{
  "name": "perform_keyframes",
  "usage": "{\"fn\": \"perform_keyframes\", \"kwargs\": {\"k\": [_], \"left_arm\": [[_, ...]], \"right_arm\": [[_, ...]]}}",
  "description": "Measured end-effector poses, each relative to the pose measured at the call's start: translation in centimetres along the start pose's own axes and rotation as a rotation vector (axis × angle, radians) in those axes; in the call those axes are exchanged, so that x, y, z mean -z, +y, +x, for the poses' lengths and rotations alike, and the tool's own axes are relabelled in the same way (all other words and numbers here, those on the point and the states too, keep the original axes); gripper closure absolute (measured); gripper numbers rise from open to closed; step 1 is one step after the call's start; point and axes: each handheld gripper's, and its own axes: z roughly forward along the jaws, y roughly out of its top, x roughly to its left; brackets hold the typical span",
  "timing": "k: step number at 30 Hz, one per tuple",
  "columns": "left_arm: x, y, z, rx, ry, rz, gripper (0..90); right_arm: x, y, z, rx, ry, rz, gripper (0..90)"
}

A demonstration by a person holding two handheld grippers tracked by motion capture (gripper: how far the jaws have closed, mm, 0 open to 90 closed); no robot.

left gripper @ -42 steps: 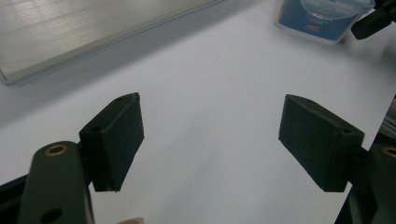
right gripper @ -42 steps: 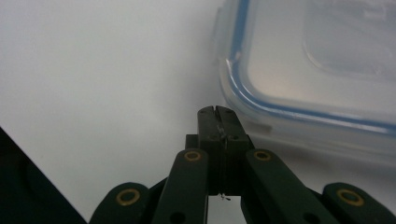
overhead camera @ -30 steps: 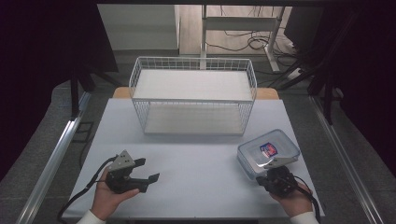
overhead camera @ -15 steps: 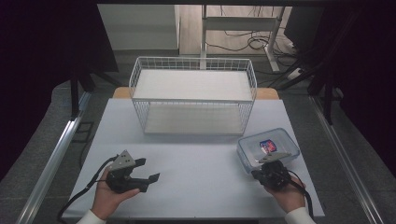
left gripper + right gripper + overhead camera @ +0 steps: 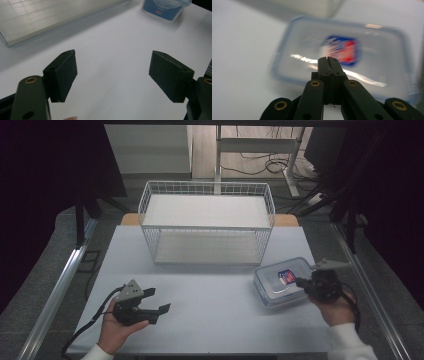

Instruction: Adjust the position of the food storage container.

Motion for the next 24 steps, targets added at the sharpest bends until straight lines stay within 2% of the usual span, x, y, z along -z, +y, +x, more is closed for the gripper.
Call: {"fn": "perform_keyframes", "kwargs": {"k": [1,3,5,6,8,9,10,11,13,14,15,16,18,21,23,24], "left_arm": [[0.0,0.0,0.0,-0.001,-0.001,0.002,22.4],[-0.1,0.0,0.0,-0.002,-0.003,0.007,22.3],[-0.1,-0.1,0.0,-0.003,-0.004,0.01,22.3],[-0.1,0.0,-0.1,-0.001,-0.006,0.009,22.3],[-0.2,0.0,-0.1,0.004,-0.014,0.005,22.3],[-0.2,-0.1,-0.1,0.003,-0.014,0.008,22.2],[-0.2,-0.1,-0.1,0.003,-0.014,0.008,22.2],[-0.3,-0.1,-0.1,-0.002,-0.011,0.014,22.1],[-0.3,-0.1,0.0,-0.005,-0.006,0.018,22.1],[-0.3,-0.1,0.0,-0.005,-0.006,0.018,22.1],[-0.4,-0.1,0.0,-0.006,-0.004,0.019,22.1],[-0.4,-0.1,0.0,-0.008,-0.002,0.019,22.1],[-0.4,-0.2,-0.1,-0.009,-0.002,0.014,22.4],[-0.4,-0.2,-0.2,-0.004,-0.006,0.009,22.5],[-0.4,-0.2,-0.1,-0.002,-0.007,0.007,22.6],[-0.4,-0.1,-0.1,0.001,-0.01,0.006,22.6]], "right_arm": [[0.0,0.0,0.0,0.0,0.0,0.0,88.7],[-0.7,0.9,-2.1,-0.014,-0.049,-0.002,88.7],[-1.5,1.6,-4.6,-0.051,-0.066,-0.029,88.7],[-2.0,1.9,-5.5,-0.062,-0.09,-0.025,88.7],[-3.0,2.2,-7.2,-0.086,-0.114,-0.006,88.7],[-4.1,2.2,-8.7,-0.111,-0.138,0.02,88.7],[-4.1,2.2,-8.7,-0.111,-0.138,0.02,88.7],[-5.0,2.2,-9.9,-0.123,-0.154,0.046,88.7],[-5.7,2.1,-10.6,-0.121,-0.156,0.083,88.7],[-5.7,2.1,-10.6,-0.121,-0.156,0.083,88.7],[-6.2,2.0,-10.9,-0.101,-0.163,0.113,88.7],[-6.2,2.0,-10.9,-0.101,-0.163,0.113,88.7],[-6.5,1.8,-11.0,-0.071,-0.149,0.133,88.7],[-6.8,1.5,-11.0,-0.061,-0.109,0.156,88.8],[-6.7,1.4,-10.9,-0.062,-0.106,0.153,88.9],[-6.6,1.4,-10.9,-0.071,-0.089,0.147,88.9]]}}
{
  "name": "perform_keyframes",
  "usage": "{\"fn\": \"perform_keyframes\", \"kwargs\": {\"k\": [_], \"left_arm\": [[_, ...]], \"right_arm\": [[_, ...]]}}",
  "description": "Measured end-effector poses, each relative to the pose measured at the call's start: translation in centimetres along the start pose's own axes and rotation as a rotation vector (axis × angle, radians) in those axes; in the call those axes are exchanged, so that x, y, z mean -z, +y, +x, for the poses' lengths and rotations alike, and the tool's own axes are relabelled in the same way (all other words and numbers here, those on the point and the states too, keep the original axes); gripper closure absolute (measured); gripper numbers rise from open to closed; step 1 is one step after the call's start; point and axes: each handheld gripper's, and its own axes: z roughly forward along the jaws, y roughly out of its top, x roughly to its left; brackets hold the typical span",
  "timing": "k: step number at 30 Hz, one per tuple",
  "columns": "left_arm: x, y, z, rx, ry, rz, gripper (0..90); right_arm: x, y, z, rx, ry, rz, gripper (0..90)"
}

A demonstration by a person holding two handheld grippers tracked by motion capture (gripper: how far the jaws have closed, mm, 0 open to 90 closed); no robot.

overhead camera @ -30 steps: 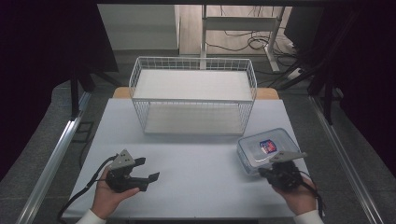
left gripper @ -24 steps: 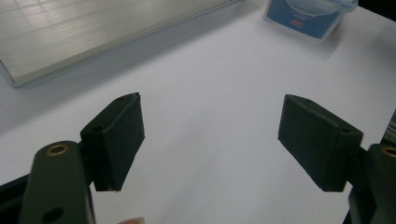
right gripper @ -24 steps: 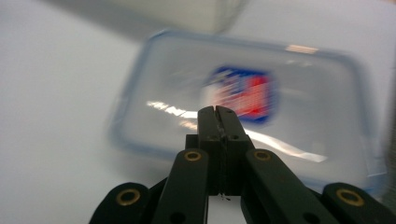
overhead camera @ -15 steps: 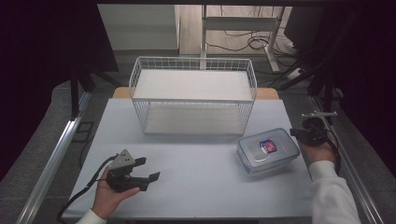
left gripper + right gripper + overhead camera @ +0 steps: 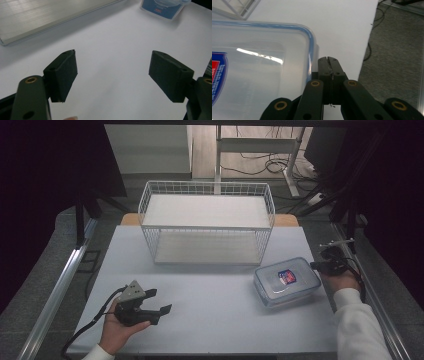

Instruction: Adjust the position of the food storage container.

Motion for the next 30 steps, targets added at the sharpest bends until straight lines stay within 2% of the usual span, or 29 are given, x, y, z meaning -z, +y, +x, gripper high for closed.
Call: {"fn": "perform_keyframes", "kwargs": {"k": [5,12,15,18,19,21,23,30], "left_arm": [[0.0,0.0,0.0,0.013,-0.003,-0.007,22.6],[0.0,0.0,-0.1,0.02,-0.006,-0.012,22.6],[0.0,0.0,-0.1,0.02,-0.006,-0.011,22.6],[0.0,0.0,-0.1,0.02,-0.006,-0.009,22.6],[0.0,0.0,-0.1,0.021,-0.007,-0.009,22.6],[-0.2,0.0,-0.1,0.022,-0.006,-0.004,22.6],[-0.2,0.0,-0.1,0.021,-0.004,-0.001,22.5],[-0.1,0.0,-0.1,0.023,0.001,-0.004,22.6]], "right_arm": [[0.3,-0.1,0.2,0.013,-0.014,0.023,89.0],[0.7,-0.8,1.3,0.03,0.021,0.017,89.1],[1.0,-1.2,2.5,0.056,0.043,0.018,89.1],[1.2,-1.7,4.4,0.069,0.071,0.019,89.1],[1.2,-1.7,4.4,0.069,0.071,0.019,89.1],[1.3,-2.0,5.7,0.079,0.091,0.024,89.0],[1.4,-2.0,6.1,0.077,0.096,0.023,89.1],[1.7,-2.9,10.0,0.14,0.124,0.041,89.0]]}}
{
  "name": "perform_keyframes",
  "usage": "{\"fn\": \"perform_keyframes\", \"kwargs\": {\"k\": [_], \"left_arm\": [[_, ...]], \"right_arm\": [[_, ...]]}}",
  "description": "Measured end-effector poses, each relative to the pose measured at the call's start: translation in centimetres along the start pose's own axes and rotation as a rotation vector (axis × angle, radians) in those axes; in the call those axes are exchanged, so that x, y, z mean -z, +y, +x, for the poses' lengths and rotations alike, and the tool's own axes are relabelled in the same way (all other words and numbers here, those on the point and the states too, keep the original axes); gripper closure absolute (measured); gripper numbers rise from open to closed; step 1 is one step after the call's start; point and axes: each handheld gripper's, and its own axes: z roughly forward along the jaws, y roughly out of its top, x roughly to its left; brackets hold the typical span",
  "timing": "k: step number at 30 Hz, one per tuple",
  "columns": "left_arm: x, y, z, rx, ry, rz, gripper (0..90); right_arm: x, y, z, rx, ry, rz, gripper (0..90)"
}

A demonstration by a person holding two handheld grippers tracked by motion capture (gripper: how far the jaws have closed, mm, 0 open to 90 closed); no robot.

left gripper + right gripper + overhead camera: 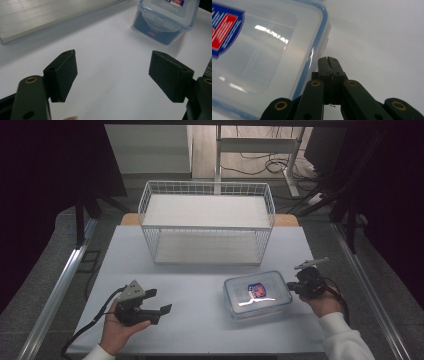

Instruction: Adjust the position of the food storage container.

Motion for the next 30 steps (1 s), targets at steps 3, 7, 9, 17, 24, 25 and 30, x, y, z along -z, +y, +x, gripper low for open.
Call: {"fn": "perform_keyframes", "kwargs": {"k": [3,7,9,17,24,25,30], "left_arm": [[-0.1,0.0,0.0,-0.001,0.001,0.004,22.6],[-0.2,0.0,0.0,-0.004,0.003,0.012,22.6],[-0.2,-0.1,0.0,-0.005,0.004,0.016,22.6],[-0.4,-0.1,0.1,-0.007,0.008,0.025,22.6],[-0.3,0.0,0.2,0.012,-0.004,0.017,21.2],[-0.3,0.0,0.2,0.015,-0.007,0.016,21.1],[-0.2,0.0,0.2,0.017,-0.003,0.019,20.8]], "right_arm": [[0.0,0.0,1.4,0.013,0.02,0.002,89.0],[-0.1,0.1,3.0,0.047,0.042,-0.002,89.0],[-0.2,0.2,3.8,0.064,0.058,-0.005,89.0],[-0.6,0.5,6.8,0.106,0.125,-0.018,89.0],[-1.1,1.3,9.2,0.154,0.163,-0.024,89.0],[-1.2,1.4,9.5,0.159,0.162,-0.026,89.0],[-1.5,1.5,10.5,0.163,0.206,-0.047,89.0]]}}
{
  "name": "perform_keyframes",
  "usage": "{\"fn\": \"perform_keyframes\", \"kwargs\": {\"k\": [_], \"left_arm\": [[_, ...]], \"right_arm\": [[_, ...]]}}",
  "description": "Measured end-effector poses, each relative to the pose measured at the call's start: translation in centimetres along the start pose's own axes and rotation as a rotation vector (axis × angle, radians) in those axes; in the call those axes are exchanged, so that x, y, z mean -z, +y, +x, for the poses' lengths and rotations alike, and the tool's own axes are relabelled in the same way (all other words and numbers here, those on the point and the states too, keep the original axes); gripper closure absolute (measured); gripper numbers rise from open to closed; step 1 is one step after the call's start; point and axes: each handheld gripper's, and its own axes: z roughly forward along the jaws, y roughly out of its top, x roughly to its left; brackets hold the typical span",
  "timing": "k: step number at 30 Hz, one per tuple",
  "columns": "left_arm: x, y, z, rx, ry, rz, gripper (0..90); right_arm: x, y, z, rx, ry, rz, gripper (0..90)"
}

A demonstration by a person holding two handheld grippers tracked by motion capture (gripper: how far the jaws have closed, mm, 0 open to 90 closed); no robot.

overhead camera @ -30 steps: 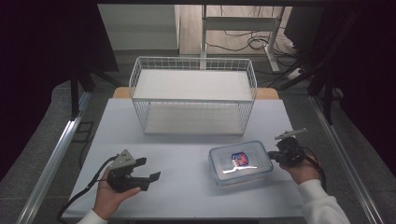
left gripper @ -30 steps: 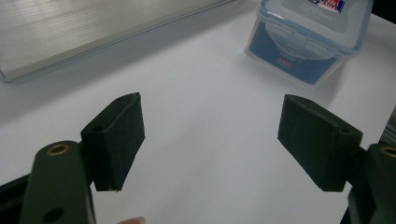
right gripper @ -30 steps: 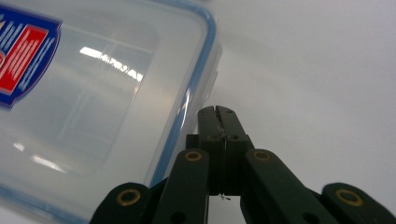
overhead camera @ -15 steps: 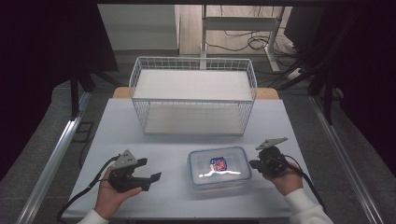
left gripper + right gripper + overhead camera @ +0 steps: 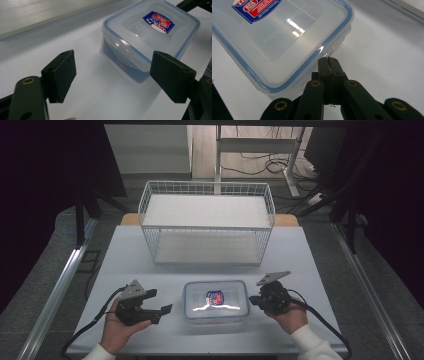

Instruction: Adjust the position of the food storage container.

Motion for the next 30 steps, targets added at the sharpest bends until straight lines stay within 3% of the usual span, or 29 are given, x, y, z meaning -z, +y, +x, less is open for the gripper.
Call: {"fn": "perform_keyframes", "kwargs": {"k": [8,15,19,21,24,27,30], "left_arm": [[-0.3,0.0,0.1,0.002,0.003,0.008,20.8],[-0.2,-0.1,0.0,-0.001,0.007,0.009,20.8],[-0.2,-0.1,0.0,-0.006,0.009,0.013,20.8],[-0.2,-0.1,0.1,-0.007,0.011,0.016,20.7],[-0.2,-0.2,0.0,0.005,0.012,0.026,20.6],[0.0,-0.2,-0.2,0.011,-0.002,0.019,20.6],[-0.1,-0.1,-0.2,0.026,-0.007,0.019,20.6]], "right_arm": [[-0.5,0.1,1.0,0.029,0.026,-0.03,89.0],[-0.4,-0.2,1.4,0.051,0.01,-0.041,88.9],[0.3,-0.6,1.2,0.056,-0.041,-0.086,88.7],[1.2,-1.2,0.8,0.033,-0.055,-0.128,86.3],[2.2,-2.0,0.6,-0.011,-0.064,-0.2,77.4],[2.9,-2.4,1.1,-0.025,-0.093,-0.244,49.2],[3.1,-2.8,1.9,-0.063,-0.055,-0.297,28.0]]}}
